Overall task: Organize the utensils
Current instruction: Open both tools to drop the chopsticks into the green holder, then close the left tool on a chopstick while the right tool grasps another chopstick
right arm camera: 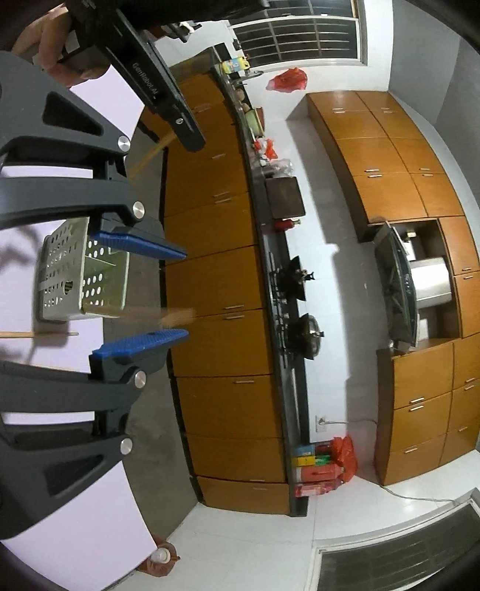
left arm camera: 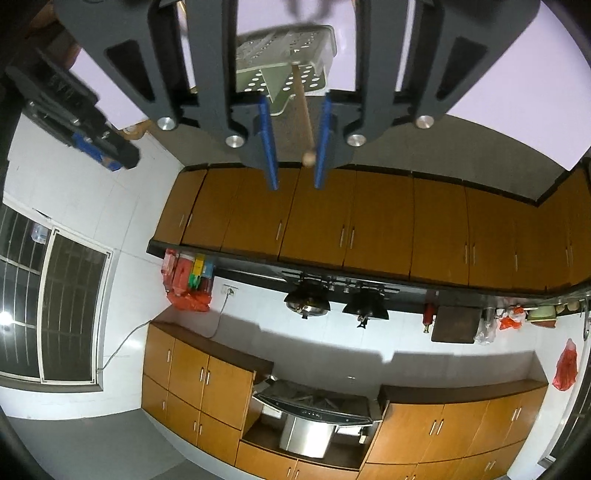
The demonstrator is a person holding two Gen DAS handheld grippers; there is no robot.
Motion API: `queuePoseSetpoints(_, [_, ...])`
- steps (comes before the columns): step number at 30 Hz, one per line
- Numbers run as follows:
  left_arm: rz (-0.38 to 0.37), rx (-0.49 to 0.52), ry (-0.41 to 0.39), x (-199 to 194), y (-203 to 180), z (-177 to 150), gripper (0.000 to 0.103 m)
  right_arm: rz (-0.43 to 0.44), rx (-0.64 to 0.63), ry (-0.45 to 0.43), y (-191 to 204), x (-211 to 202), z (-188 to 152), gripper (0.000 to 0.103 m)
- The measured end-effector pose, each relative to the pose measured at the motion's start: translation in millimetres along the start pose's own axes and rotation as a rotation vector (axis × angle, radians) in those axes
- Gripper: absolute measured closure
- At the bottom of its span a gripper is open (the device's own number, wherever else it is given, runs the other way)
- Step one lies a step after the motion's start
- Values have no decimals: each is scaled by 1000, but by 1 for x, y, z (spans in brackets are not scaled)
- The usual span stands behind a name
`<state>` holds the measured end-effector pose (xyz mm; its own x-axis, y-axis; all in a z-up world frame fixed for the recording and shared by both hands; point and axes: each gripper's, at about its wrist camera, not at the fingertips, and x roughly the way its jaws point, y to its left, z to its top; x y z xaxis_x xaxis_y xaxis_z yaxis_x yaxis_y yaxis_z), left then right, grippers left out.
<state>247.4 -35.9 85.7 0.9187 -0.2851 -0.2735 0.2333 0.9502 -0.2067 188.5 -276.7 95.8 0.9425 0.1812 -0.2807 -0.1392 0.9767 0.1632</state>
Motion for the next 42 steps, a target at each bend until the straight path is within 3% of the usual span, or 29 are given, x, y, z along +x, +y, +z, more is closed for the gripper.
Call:
queuePoseSetpoints(7, [-13,-57,-58,-42,17,13,70,-52,21,-74,-16,-53,12,62])
queuePoseSetpoints(11, [30,-84,-30,-69,35,2,69,-136,35,-19,-37,-66,-10,62])
queuePoseSetpoints(14, [118,-72,50,-78,52,-31,68,-186,36,151,-58,-50,-57,63])
queuePoseSetpoints(17, [181,-52,160,-73,66,-68,68,-187,49,318,-69,-31,-101,79])
queuePoseSetpoints(19, [207,-53,255,-68,76,-99,69,-176,60,433,-74,-17,-138,83])
queuePoseSetpoints(24, [189,-104,418,-59,92,-157,70,-174,81,552,-75,2,-179,84])
queuePoseSetpoints(28, [154,-100,477,-55,90,-186,70,-190,49,590,-70,9,-193,85])
queuePoseSetpoints(30, [135,-89,502,-51,87,-195,70,-220,27,585,-74,9,-200,95])
queuePoseSetpoints(37, [110,-28,578,-43,67,-217,82,-254,57,573,-87,6,-198,95])
queuePoseSetpoints(42, [124,20,585,-44,61,-221,83,-250,49,569,-86,5,-199,95])
